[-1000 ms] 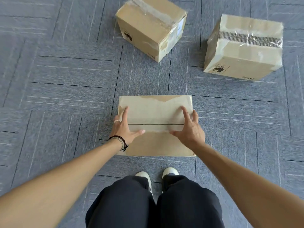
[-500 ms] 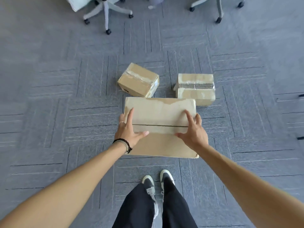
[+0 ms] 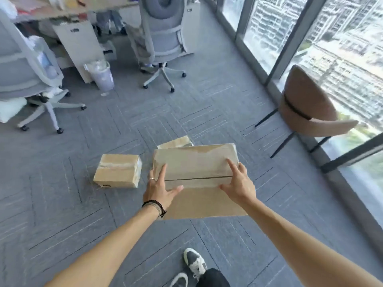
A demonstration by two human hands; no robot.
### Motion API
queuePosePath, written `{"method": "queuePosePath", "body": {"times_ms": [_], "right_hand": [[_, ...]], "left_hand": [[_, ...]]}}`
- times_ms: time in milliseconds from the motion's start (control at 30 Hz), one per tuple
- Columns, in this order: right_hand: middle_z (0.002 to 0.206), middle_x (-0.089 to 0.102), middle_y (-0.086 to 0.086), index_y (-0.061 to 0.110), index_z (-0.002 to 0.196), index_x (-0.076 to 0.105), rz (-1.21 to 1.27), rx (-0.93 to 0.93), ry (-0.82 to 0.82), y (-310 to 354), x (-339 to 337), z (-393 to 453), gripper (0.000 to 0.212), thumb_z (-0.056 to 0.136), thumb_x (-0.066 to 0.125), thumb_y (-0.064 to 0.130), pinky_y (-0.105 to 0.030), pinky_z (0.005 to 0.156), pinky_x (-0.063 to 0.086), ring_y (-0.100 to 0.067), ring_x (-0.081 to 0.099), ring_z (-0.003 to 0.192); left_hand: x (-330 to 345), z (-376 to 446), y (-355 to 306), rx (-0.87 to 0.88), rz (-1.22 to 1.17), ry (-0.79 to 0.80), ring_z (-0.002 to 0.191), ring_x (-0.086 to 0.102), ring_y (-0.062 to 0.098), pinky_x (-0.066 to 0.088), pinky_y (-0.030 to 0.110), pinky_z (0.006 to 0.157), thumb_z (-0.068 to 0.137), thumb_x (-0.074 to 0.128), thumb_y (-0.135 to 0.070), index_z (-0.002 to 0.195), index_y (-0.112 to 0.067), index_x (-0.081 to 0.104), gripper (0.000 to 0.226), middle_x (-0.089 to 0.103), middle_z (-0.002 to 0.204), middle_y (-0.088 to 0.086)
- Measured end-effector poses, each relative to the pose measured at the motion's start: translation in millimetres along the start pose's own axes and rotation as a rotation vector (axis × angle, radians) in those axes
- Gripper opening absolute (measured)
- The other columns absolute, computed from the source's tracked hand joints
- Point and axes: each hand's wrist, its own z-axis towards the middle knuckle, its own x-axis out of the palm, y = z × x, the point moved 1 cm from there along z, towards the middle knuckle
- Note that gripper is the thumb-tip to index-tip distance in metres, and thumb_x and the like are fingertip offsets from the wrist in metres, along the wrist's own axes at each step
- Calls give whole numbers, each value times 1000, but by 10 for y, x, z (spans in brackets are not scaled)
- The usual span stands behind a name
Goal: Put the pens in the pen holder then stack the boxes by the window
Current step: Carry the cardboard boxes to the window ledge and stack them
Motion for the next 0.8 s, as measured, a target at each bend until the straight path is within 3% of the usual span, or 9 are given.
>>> {"method": "queuePosePath", "body": {"times_ms": [167,300,400,800], "right_hand": [[162,25,0,48,153,23,117,196,-121,-551,-409,-687,96,76,79,36,-47,89,57,-34,61,116],[159,28,-1,45,155,23,215,337,-231,-1041,-630,-1359,96,76,77,35,-45,87,56,-34,62,113],[158,29,-2,41,157,22,277,444,-336,-1493,-750,-1938,94,80,76,35,-46,88,56,-35,62,113],[143,36,-7,36,159,12,408,926,-637,-3651,-912,-4628,93,86,68,44,-44,86,54,-35,63,105]], "left_hand": [[147,-260,-658,190,85,167,150,23,32,43,50,105,75,63,-76,156,-50,9,101,-4,168,8],[353,-535,-1246,337,197,243,144,36,36,47,47,98,79,60,-74,157,-48,10,96,-1,168,11],[674,-864,-1720,471,235,320,146,33,36,44,48,101,83,62,-68,158,-46,11,93,-4,168,12],[2591,-3328,-3073,910,449,571,140,41,40,42,51,107,87,56,-68,158,-43,11,88,6,166,15]]}}
